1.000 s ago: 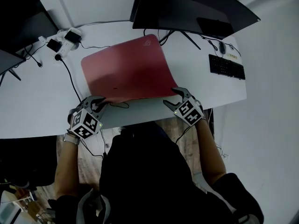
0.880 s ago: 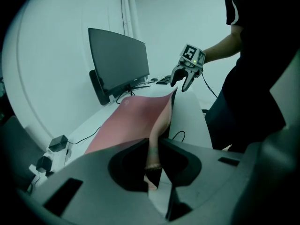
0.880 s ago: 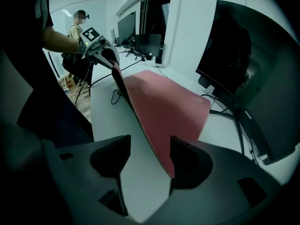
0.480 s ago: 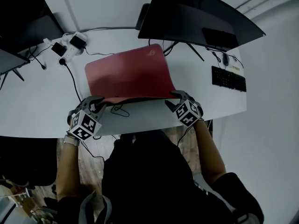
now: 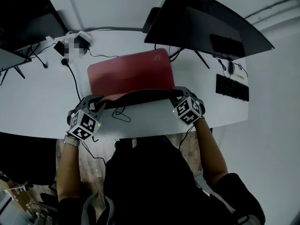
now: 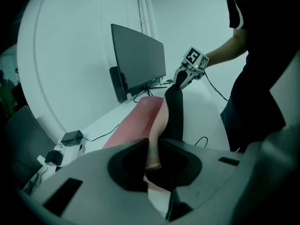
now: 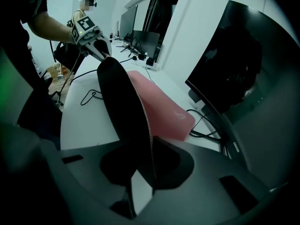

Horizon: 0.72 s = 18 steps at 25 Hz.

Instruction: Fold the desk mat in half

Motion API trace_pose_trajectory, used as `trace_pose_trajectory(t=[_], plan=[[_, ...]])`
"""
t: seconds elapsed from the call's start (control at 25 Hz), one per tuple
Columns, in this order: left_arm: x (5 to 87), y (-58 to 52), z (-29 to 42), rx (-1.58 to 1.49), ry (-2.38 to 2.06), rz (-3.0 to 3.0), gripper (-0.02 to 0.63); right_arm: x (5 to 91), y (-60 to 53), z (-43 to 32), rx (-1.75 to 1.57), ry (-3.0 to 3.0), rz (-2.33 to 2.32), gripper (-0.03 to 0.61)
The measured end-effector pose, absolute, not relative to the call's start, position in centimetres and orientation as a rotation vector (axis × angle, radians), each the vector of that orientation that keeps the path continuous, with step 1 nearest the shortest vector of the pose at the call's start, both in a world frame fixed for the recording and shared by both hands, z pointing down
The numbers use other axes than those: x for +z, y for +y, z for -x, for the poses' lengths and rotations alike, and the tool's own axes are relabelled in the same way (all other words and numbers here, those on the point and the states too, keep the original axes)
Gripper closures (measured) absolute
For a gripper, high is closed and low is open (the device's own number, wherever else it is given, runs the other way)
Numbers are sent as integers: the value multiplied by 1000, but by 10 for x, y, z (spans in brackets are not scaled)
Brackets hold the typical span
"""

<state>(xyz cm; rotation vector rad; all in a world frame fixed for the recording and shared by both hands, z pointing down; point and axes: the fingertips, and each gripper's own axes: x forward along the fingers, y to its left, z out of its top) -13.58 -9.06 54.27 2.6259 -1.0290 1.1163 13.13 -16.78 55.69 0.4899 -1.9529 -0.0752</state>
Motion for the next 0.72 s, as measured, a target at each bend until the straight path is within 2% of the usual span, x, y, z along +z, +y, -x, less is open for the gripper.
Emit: trace_pose_trajectory(t=[0.72], plan=[[556, -148, 170, 1151, -1137, -2493, 546, 562, -260, -83, -160, -1952, -472, 511]])
